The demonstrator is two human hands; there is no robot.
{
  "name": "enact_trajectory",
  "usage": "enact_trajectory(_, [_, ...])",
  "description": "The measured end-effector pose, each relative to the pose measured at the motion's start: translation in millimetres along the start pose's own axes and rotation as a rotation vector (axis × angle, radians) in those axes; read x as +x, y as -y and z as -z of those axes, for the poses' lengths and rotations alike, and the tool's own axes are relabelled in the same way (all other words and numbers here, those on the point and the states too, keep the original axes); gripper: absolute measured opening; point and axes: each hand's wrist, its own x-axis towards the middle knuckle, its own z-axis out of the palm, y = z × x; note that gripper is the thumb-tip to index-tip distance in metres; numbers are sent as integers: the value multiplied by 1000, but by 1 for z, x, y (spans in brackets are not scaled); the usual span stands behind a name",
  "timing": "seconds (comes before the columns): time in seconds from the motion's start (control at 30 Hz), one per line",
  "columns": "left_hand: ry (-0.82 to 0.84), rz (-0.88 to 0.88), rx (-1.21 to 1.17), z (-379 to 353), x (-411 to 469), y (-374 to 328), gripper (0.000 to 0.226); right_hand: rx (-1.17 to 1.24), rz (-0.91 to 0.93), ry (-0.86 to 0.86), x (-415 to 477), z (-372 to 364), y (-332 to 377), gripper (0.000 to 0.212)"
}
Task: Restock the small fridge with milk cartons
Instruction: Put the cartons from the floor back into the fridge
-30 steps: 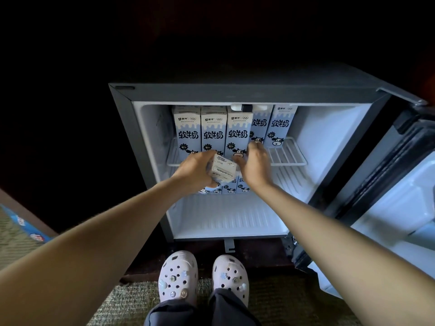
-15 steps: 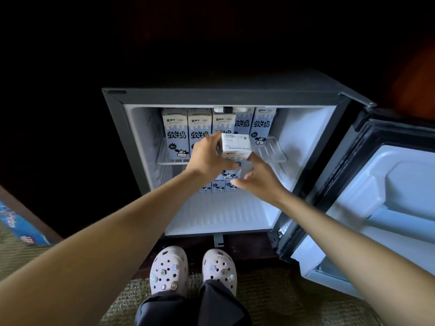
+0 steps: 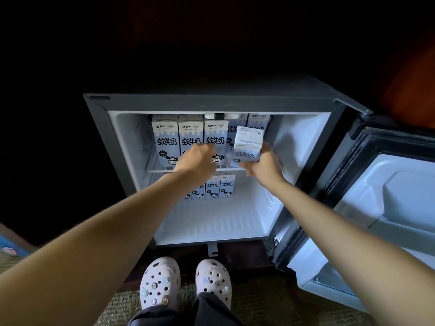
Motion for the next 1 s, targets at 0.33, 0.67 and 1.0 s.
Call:
enact_trajectory(0.33, [150, 5, -26, -16, 14, 22, 26, 50, -119, 230, 26, -3, 3, 46])
enact_trajectory(0.67, [168, -35, 28, -26, 14, 20, 27, -5, -110, 81, 23, -24, -14, 29])
enact_trajectory(1.0, [205, -3, 44, -31, 12, 9, 26, -211, -39, 22, 9, -21, -7, 17])
